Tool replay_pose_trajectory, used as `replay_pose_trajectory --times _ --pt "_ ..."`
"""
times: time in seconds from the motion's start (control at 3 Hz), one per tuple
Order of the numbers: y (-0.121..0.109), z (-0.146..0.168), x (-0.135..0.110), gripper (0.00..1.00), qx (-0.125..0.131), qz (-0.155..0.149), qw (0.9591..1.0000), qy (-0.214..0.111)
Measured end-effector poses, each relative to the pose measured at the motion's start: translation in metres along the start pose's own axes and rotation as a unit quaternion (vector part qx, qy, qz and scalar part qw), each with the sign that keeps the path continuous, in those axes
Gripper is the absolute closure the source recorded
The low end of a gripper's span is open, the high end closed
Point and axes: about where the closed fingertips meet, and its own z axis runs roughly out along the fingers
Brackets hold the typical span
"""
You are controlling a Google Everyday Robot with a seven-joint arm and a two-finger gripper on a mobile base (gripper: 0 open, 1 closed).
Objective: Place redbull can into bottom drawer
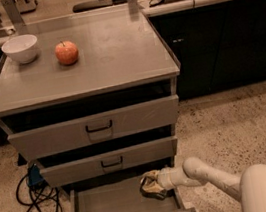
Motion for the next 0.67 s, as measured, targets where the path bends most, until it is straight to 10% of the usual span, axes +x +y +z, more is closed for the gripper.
replay_pose_trajectory --times 0.67 --pt "0.0012 0.0156 -0.0036 0.82 -0.013 -0.002 0.9999 0.007"
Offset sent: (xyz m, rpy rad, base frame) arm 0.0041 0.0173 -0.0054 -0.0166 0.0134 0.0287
